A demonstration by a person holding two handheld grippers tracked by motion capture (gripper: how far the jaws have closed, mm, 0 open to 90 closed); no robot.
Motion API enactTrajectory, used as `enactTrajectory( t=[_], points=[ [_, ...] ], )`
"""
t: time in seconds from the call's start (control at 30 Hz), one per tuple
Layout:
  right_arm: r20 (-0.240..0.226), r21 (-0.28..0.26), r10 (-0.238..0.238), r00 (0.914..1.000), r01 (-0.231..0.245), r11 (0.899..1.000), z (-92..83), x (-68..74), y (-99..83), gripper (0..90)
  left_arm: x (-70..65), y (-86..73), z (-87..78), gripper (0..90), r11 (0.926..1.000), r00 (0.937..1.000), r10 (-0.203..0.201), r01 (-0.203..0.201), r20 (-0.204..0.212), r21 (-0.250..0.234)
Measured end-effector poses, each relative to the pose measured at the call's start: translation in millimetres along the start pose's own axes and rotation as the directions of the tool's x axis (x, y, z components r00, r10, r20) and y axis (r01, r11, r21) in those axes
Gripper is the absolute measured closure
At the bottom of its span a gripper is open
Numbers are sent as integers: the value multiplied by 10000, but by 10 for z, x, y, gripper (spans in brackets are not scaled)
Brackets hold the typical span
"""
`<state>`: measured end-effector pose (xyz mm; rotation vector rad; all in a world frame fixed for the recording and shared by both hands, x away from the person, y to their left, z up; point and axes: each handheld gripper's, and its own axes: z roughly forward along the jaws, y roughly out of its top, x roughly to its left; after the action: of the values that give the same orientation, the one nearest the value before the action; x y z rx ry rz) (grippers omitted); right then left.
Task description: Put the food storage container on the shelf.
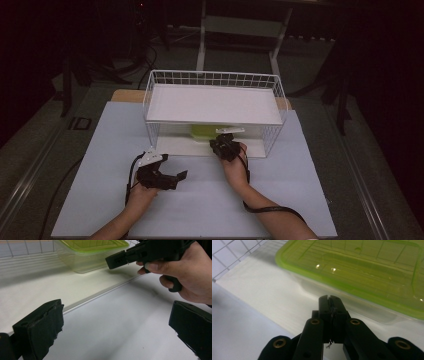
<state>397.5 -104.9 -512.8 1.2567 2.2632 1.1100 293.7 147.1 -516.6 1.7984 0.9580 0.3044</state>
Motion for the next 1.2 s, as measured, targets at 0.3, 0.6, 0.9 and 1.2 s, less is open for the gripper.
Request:
enactTrajectory(
  t=[0.3,0.6,0.9,1.2],
  points=[
    [-600,-221,-91,9982,78,9997,-223,76,-102,704,-28,15,-13,2,9991,9993,236,-225,299,-351],
    [-1060,-408,-458,9933,416,9983,-447,123,-162,446,-79,74,22,2,9971,9940,663,-628,872,-419],
    [-1805,-525,-236,9833,143,9985,-627,64,-176,179,-133,191,-8,2,9967,9882,659,-587,1380,-555],
    [-2039,-395,-254,9787,177,9991,-777,22,-279,177,-267,274,-54,2,9941,9768,980,-872,1902,-647]
  ],
)
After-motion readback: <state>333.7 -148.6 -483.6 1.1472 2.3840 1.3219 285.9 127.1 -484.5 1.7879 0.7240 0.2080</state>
